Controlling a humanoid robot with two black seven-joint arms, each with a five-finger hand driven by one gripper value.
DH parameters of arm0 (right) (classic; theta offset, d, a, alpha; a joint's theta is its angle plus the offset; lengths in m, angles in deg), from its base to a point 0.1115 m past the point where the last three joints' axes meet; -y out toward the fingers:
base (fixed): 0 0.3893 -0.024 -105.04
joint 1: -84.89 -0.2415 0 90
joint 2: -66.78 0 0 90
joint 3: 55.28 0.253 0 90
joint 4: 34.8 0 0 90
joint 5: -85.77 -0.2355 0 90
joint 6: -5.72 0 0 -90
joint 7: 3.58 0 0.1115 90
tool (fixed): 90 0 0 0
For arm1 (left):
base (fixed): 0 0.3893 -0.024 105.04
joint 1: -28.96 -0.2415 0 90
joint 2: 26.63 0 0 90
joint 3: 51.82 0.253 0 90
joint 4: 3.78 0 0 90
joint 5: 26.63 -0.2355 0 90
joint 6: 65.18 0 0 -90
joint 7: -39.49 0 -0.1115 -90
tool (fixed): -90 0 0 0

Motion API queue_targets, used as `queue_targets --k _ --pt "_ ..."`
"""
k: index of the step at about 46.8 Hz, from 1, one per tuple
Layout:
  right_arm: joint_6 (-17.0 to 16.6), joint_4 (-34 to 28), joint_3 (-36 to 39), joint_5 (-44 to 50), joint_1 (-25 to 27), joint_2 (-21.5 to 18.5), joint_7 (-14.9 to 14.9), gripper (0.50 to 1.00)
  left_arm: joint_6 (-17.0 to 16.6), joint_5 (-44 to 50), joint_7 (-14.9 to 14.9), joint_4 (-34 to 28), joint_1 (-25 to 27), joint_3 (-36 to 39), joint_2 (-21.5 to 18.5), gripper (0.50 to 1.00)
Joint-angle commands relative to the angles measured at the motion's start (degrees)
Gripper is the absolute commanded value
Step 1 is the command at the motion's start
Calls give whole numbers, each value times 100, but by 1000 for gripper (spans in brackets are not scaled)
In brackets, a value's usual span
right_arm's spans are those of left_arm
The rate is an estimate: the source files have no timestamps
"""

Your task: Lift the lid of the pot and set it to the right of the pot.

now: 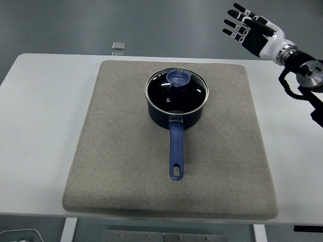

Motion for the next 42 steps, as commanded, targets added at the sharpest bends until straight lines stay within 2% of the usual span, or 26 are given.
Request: queue_targets --k 1,42 --pt "6 2 0 0 0 0 5 917 -9 -1 -1 9 -2 -8 0 1000" --pt "32 2 -44 106 -61 44 41 917 -9 -1 -1 53 59 0 0 1000"
